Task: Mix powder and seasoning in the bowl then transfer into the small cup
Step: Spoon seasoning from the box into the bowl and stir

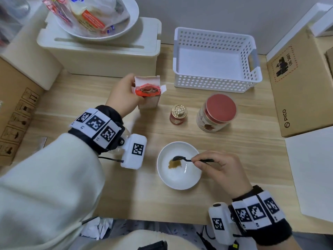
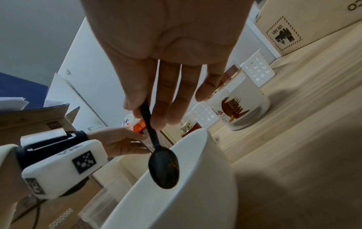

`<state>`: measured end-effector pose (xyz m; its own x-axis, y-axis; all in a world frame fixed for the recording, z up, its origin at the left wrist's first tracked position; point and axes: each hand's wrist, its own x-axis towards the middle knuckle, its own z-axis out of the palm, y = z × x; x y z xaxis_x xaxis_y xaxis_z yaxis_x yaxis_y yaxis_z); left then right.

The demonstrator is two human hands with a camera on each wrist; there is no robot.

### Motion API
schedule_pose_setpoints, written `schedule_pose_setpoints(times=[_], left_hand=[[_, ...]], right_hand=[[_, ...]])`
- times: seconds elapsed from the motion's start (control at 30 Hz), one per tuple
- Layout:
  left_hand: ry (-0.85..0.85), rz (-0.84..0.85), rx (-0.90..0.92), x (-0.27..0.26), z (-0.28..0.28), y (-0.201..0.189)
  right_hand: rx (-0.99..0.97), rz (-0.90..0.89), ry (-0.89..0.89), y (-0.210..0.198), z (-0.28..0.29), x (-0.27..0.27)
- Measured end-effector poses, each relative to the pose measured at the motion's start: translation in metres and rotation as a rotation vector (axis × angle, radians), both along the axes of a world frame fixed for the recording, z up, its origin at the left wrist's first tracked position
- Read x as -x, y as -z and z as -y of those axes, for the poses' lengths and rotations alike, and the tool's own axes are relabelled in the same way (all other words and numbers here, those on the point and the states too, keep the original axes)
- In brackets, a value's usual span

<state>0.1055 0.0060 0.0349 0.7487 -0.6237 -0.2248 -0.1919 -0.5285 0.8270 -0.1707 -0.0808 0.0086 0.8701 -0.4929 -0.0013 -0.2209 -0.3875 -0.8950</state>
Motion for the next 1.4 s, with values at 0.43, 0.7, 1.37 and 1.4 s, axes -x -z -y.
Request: schedule_pose_setpoints(times=[0.43,0.7,1.37,1.4], left_hand=[[0.12,-0.129,-0.085,-0.013,-0.001,0.004],[0.069,-0.123,-0.043,-0.01,-0.002,0.007],[0.008,-0.032,-0.053,-0.005,-0.017,-0.007],[-0.043,0.057,0.011,0.001,-0.022,-0.015]], right_hand=[[0.079,-0.066,-0.001,0.002,0.007,0.002],[0.211,-0.209,-0.166,0.006,-0.003,0.008],[0.28,-0.208,-0.253,0.009,-0.012,-0.008],[0.305,-0.193,-0.222,0.009,-0.011,-0.008]])
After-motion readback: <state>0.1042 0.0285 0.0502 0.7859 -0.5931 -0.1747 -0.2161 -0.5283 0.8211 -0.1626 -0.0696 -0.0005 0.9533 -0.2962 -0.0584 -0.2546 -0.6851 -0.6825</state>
